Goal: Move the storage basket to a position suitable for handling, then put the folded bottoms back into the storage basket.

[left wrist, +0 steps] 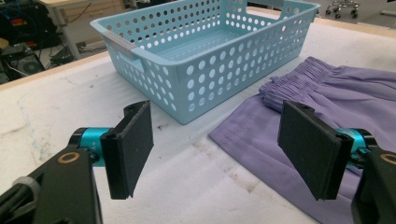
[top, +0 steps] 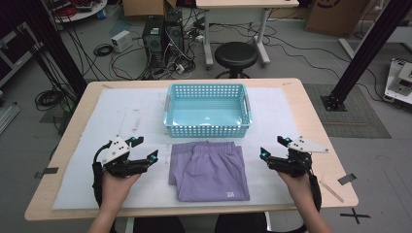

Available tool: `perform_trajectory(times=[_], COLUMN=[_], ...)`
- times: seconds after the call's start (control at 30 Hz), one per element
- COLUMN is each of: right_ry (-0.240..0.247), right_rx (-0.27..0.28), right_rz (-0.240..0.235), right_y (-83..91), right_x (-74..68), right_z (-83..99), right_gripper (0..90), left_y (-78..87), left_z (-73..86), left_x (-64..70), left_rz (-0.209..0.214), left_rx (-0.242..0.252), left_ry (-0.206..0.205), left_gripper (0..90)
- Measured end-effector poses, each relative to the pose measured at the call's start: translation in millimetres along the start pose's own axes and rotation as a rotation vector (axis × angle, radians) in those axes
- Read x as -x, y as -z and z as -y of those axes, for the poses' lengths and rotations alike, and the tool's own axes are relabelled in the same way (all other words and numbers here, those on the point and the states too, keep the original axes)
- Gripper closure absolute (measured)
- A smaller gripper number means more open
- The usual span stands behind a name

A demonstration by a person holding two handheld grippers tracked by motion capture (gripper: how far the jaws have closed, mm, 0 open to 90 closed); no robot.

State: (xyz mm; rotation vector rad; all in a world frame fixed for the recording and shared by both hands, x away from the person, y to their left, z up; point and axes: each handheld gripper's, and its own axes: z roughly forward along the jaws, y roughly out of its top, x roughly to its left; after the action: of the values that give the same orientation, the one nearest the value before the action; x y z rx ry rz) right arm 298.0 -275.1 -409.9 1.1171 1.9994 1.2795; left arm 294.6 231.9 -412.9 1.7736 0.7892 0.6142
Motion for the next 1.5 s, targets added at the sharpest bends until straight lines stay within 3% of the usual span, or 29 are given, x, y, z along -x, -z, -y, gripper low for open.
perform_trajectory(times=[0.3, 0.67, 0.97, 1.17, 1.33, 1.47, 1.5], right_ry=[0.002, -0.013, -0.022, -0.042, -0.014, 0.007, 0.011], right_rx=[0.003, -0.001, 0.007, 0.005, -0.015, -0.034, -0.037], right_rz=[0.009, 0.006, 0.016, -0.003, -0.032, -0.049, -0.049], right_y=[0.1, -6.6, -1.0, -2.0, -8.5, -11.5, -11.3], right_x=[2.3, 2.7, 4.0, -3.1, -17.2, -24.5, -25.7], right_z=[0.9, -0.7, 0.9, 2.6, 2.9, 4.9, 5.0], right_gripper=[22.3, 22.4, 22.4, 22.4, 22.4, 22.4, 22.4], left_y=[-2.2, -1.0, -2.0, -11.4, -18.6, -20.8, -21.5], left_z=[-0.6, 0.0, -2.6, -4.6, -0.2, 8.7, 10.7], left_x=[4.2, -0.4, 1.2, 14.3, 27.4, 31.7, 31.7], left_rz=[0.007, 0.004, 0.001, 0.048, 0.081, 0.084, 0.086], left_rx=[0.001, 0.004, -0.003, -0.035, -0.093, -0.145, -0.155], left_ry=[-0.005, -0.004, 0.033, 0.079, 0.106, 0.167, 0.199], left_gripper=[26.8, 26.8, 26.8, 26.8, 26.8, 26.8, 26.8])
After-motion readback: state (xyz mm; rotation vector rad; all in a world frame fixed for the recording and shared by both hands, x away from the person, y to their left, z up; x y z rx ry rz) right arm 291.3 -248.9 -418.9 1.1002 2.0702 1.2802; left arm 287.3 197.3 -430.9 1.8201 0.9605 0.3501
